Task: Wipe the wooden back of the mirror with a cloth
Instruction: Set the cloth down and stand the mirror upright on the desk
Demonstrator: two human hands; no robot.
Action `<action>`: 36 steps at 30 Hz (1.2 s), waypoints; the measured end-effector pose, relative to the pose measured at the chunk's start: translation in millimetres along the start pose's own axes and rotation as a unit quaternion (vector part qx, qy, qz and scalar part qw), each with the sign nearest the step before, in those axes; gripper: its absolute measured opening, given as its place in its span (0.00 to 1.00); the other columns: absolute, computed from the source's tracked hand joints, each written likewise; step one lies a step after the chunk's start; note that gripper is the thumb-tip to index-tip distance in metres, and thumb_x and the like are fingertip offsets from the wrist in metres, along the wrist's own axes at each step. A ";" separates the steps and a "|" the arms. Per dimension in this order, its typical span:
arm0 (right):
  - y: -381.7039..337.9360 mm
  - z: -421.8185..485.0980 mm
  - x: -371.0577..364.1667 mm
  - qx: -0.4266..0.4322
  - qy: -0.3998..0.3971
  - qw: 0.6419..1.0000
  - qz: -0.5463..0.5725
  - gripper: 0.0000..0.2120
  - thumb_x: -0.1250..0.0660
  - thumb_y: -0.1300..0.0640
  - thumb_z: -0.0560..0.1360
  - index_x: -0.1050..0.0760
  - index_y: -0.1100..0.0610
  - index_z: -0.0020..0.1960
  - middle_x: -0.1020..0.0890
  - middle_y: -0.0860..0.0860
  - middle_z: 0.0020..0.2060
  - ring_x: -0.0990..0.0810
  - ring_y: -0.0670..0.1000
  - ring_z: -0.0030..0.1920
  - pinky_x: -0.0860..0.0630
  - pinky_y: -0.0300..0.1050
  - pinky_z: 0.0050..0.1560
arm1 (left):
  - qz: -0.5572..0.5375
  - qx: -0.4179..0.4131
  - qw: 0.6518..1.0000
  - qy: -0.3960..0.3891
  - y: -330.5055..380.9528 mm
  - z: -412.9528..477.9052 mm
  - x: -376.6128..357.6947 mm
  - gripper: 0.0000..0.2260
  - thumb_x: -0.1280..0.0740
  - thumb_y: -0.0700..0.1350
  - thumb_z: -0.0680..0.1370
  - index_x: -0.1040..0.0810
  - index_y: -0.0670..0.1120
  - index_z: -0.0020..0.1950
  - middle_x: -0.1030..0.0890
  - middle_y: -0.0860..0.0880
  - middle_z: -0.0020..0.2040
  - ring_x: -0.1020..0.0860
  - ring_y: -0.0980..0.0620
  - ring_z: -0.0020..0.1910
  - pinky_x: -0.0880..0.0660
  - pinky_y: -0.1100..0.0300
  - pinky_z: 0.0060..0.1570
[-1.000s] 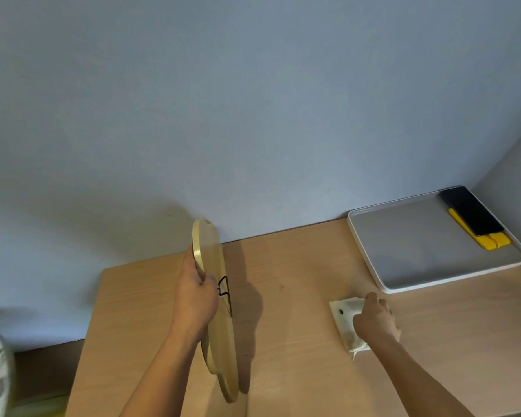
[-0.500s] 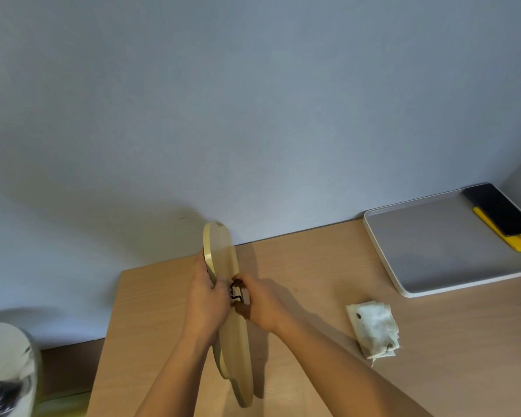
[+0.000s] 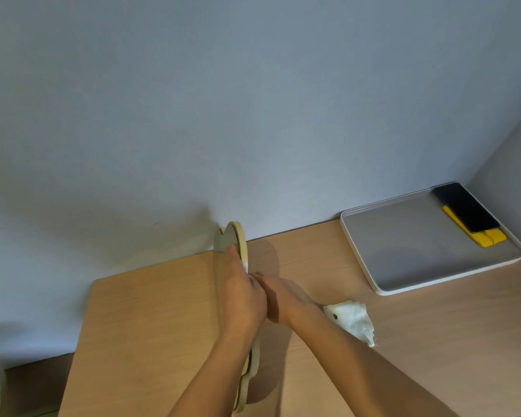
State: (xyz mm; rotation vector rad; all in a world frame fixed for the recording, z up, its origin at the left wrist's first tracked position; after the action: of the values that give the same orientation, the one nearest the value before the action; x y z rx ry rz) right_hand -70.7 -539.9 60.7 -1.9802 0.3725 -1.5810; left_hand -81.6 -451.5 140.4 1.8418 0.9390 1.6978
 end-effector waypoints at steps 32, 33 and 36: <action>210.4 -84.5 -7.7 -0.147 -0.123 0.979 -0.074 0.17 0.33 0.48 0.77 0.26 0.54 0.62 0.29 0.53 0.59 0.31 0.56 0.62 0.29 0.47 0.61 | -0.098 0.325 0.929 -0.144 -43.4 -106.4 -218.6 0.13 0.32 0.42 0.77 0.23 0.38 0.59 0.18 0.41 0.55 0.18 0.41 0.53 0.20 0.49 0.53; 210.5 -88.0 -7.6 -0.152 -0.123 0.979 -0.053 0.15 0.33 0.49 0.76 0.26 0.55 0.59 0.30 0.53 0.57 0.30 0.55 0.60 0.29 0.46 0.59 | -0.125 0.339 0.921 -0.148 -45.6 -105.5 -219.5 0.11 0.33 0.39 0.76 0.21 0.37 0.57 0.16 0.41 0.53 0.17 0.43 0.49 0.19 0.51 0.50; 204.3 -107.2 11.1 -0.172 -0.125 0.975 0.067 0.08 0.31 0.55 0.74 0.28 0.53 0.52 0.27 0.51 0.50 0.26 0.49 0.47 0.26 0.40 0.47 | -0.223 0.344 0.892 -0.192 -39.2 -114.7 -206.6 0.12 0.34 0.35 0.70 0.17 0.36 0.52 0.15 0.41 0.46 0.18 0.48 0.40 0.22 0.60 0.34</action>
State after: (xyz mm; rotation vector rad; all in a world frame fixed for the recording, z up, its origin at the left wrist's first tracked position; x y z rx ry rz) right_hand -143.4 -736.6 -36.1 -2.3256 0.6994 -1.2264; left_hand -202.2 -592.0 -11.5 2.0341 1.7573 0.7153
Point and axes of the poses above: each hand's wrist, its own z-axis towards the middle knuckle, its own x-axis out of the back of the hand, y = z × x, the point moved 2 cm from there along z, towards the middle knuckle
